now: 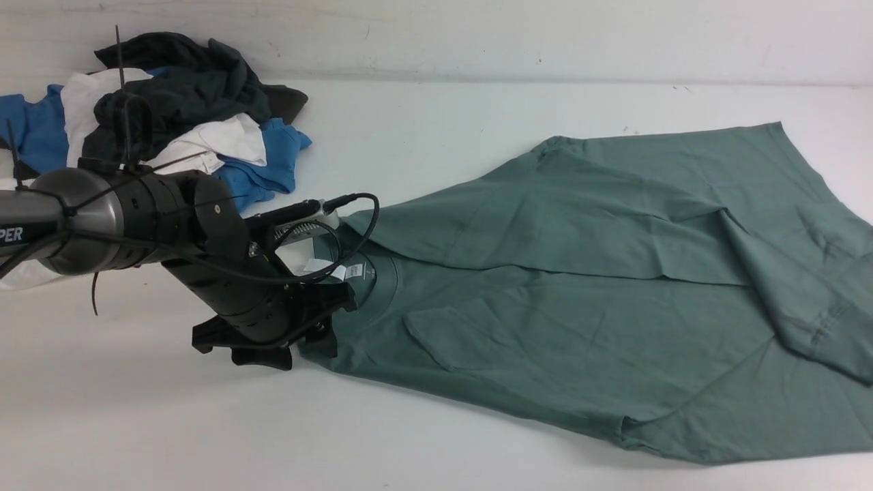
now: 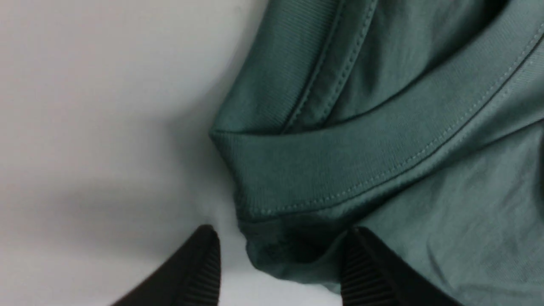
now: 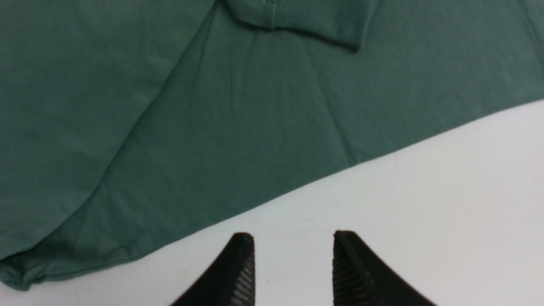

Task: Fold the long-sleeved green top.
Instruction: Use both arms simultaneously to clamp the lower edge of the clothing fabric

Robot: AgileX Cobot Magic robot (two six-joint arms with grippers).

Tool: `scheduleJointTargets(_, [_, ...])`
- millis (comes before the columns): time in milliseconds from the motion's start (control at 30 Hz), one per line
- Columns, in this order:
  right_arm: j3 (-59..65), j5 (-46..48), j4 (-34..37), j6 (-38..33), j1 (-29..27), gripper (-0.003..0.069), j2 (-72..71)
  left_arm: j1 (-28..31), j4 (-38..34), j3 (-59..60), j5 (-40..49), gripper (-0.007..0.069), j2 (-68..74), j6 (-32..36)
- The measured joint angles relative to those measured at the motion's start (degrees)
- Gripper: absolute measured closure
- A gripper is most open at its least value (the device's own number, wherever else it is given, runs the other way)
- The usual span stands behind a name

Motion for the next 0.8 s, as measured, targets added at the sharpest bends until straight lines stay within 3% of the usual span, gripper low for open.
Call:
scheduleJointTargets(233, [0.00, 0.00, 0.00, -0.14, 0.00, 0.0412, 0.00, 0.10, -0.74, 0.00, -0.07, 0.0587, 0.41, 0.00])
scheduleJointTargets(400, [0.00, 0.00, 0.00, -1.42, 0.00, 0.0412, 0.00, 3.23, 0.28, 0.00, 1.98, 0.0613, -0.85, 0.00])
scheduleJointTargets(667, [0.12, 1.15, 2.74, -2.61, 0.17, 0.0412, 0.77, 16.26, 11.23, 0.00, 8.88, 0.0616, -8.62, 0.00])
scheduleJointTargets(800, [2.76, 0.13, 4.38, -4.09, 3.12, 0.0412, 2.96, 20.56, 14.74, 0.00, 11.40, 0.0616, -10.03, 0.05])
